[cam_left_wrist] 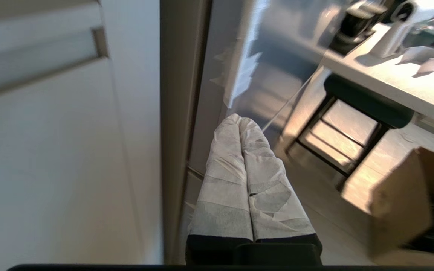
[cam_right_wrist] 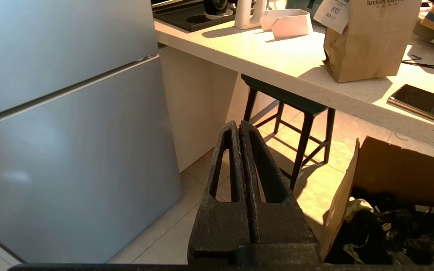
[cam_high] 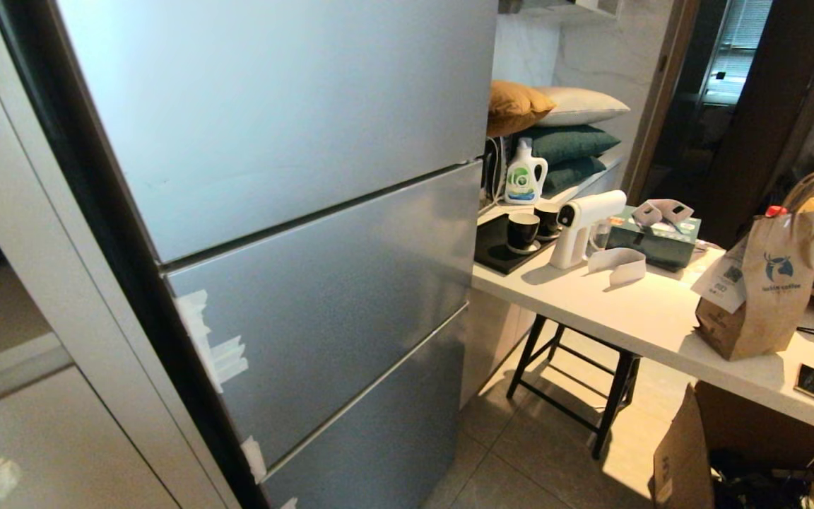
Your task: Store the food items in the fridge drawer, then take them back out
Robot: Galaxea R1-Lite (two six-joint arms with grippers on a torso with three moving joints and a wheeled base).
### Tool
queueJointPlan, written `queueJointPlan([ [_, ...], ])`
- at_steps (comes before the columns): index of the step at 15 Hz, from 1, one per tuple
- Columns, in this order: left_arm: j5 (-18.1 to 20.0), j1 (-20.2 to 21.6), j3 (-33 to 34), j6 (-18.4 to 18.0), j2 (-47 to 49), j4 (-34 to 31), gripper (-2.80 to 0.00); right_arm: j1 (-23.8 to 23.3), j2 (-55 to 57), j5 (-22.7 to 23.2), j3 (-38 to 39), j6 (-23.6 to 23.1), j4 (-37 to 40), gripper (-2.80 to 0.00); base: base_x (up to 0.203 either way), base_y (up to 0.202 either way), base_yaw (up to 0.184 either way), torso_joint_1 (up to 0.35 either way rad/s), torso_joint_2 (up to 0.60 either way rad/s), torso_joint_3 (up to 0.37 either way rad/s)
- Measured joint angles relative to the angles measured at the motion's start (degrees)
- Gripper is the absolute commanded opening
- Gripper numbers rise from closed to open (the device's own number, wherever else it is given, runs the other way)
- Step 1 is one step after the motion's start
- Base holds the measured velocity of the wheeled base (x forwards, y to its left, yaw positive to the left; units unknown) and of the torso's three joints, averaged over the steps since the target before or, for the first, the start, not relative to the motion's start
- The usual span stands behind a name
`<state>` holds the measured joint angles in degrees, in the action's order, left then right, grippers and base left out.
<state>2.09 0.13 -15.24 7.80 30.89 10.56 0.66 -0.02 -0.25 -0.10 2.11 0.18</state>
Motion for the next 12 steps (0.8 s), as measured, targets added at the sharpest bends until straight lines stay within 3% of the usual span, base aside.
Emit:
queueJointPlan([
  [2,0.36,-0.22,0.49,1.57,11.25,7.75,-2.8,0.02,0.0,-0.02,0.0,0.0,-0.01,-2.8,0.0,0.0,0.0,0.0,0.0,0.0],
  [5,0.19,-0.9,1.17,0.71,25.44,19.57,-2.8,0.0,0.0,-0.02,0.0,0.0,-0.01,-2.8,0.0,0.0,0.0,0.0,0.0,0.0],
  [12,-9.09,-1.39,0.77,-1.54,44.26,42.73,-2.8,0.02,-0.02,0.0,0.0,-0.02,0.0,-2.8,0.0,0.0,0.0,0.0,0.0,0.0],
])
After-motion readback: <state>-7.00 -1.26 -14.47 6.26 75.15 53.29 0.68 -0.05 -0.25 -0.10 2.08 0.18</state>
